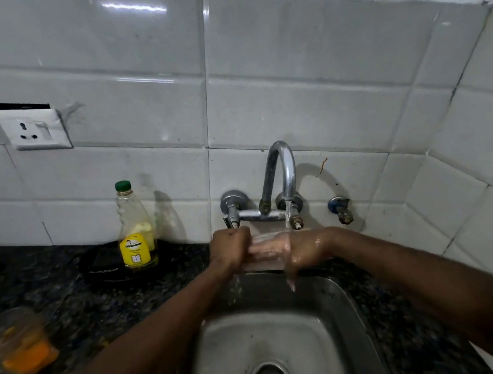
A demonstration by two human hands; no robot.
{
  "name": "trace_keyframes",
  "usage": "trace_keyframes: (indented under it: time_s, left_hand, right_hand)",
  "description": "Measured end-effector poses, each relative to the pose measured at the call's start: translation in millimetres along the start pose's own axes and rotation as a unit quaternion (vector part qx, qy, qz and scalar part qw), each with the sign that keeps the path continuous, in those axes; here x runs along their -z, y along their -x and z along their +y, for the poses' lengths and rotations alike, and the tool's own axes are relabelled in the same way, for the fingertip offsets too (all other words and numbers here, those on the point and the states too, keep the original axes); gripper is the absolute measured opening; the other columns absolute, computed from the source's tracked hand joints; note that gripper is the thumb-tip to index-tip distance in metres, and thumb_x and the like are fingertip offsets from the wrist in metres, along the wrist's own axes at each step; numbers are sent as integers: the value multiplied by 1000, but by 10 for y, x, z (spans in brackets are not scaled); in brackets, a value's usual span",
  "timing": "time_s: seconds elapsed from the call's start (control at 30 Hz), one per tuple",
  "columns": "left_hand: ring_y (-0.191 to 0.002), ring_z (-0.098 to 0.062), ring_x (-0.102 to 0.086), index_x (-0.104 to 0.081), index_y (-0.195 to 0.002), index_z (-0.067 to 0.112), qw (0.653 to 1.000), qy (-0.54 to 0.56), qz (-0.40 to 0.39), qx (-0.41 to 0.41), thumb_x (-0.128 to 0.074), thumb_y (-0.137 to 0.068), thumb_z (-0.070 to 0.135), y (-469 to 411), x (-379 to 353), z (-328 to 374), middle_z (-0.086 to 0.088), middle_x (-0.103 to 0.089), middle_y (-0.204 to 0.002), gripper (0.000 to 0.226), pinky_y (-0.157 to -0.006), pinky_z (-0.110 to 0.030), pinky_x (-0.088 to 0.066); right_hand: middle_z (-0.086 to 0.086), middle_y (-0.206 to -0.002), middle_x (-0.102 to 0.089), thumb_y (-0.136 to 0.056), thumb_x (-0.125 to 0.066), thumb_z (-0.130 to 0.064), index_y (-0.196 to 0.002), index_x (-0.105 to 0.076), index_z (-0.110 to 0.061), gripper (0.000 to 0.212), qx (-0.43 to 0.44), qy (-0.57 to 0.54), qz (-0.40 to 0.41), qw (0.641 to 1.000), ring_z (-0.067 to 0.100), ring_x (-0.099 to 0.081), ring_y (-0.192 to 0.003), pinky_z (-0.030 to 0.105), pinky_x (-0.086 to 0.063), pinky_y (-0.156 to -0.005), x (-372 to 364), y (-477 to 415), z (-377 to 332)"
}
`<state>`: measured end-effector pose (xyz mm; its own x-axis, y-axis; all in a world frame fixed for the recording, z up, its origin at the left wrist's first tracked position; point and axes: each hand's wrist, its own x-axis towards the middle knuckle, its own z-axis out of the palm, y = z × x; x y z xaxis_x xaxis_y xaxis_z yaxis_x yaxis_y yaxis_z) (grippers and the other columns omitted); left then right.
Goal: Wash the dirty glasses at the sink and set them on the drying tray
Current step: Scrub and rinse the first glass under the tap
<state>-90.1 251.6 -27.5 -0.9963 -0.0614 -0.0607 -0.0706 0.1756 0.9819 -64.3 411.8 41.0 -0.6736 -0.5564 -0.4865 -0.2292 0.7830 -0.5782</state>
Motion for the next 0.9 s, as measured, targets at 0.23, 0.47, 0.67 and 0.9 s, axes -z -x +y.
trace_keyframes:
  time_s: [0.23,0.47,0.67,0.9]
  left_hand:
    - [-72,-33,-64,-69,-83,5,990,131,-34,28,-63,-91,24,-186,72,-198,-14,-67,-75,22,-63,-47,-54]
    - [-49,-23,-49,-60,-65,10,994,74,33,76,-52,-74,43,-192,80,-91,-9,-55,-58,36,-47,-29,-38]
    - [-49,-22,-49,-62,-72,8,986,162,-27,38,-64,-89,27,-84,167,-289,-10,-52,-63,25,-42,-25,-40]
    - [-39,-24,-51,-64,-81,3,981,107,-54,154,-49,-92,22,-96,189,-221,-8,-59,-49,27,-38,-19,-32]
  right_hand:
    - [4,-127,-59,-75,-68,-9,-135,-50,-20,64,-48,90,26,994,18,-57,-109,36,-48,-98,-14,-177,98]
    - [3,-122,-59,-91,-65,-20,-126,-54,-18,38,-85,283,24,955,18,-59,-106,31,-52,-94,-60,-266,111]
    - [-6,-124,-52,-81,-59,13,-146,-37,-12,73,-8,88,10,996,12,-58,-110,19,-50,-92,-42,-215,-74]
    - [0,-134,-49,-89,-64,-6,-143,-43,-18,59,30,298,1,954,18,-50,-122,16,-38,-92,-72,-297,-38]
